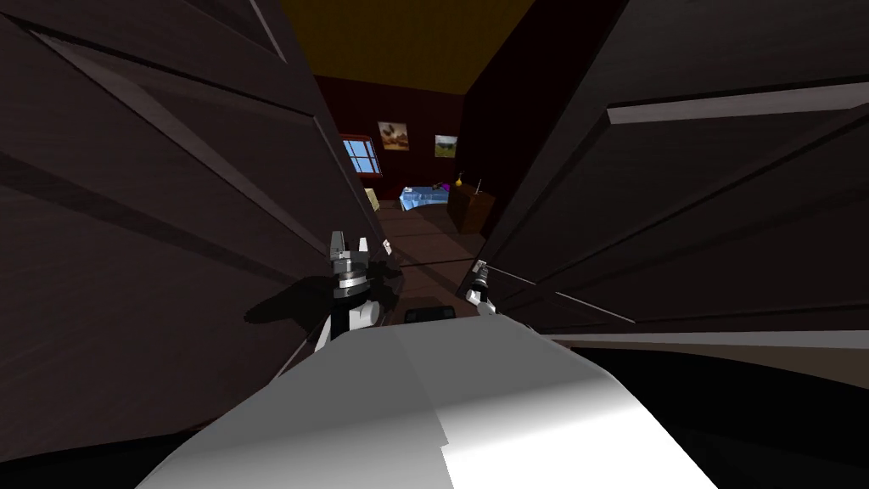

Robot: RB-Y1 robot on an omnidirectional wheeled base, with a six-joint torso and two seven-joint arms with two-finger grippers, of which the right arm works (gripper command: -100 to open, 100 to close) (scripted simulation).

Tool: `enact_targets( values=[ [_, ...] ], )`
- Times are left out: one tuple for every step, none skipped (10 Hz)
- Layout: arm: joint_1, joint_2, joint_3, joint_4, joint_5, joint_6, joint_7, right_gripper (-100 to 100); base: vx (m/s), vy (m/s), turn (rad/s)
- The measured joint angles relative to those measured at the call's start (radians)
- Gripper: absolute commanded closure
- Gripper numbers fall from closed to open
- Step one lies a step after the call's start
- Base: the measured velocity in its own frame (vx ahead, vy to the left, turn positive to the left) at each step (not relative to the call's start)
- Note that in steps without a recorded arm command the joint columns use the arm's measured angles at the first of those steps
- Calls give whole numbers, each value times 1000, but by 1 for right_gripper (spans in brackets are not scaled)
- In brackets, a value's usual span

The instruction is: Push the door open

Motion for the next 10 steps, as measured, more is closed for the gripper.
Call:
enact_targets(
  values=[
    [20,7,-6,-36,-4,14,7,100,171,-37,-30],
    [11,2,-16,-23,-11,12,12,100,189,-48,-33],
    [6,1,-27,-16,-18,6,18,100,232,-37,-31],
    [24,8,-39,-56,-27,22,30,100,155,-15,-31],
    [14,-3,-46,-44,-32,19,31,100,47,-14,-7],
    [1,-12,-50,-24,-34,4,27,100,118,-11,-33],
    [7,-4,-62,-34,-43,4,37,100,177,8,-41],
    [4,-9,-72,-13,-50,-3,39,100,184,11,-47],
    [6,-9,-85,-14,-59,-1,45,100,203,-34,-42],
    [15,-7,-95,-25,-66,3,50,100,224,-31,-37]
  ],
)
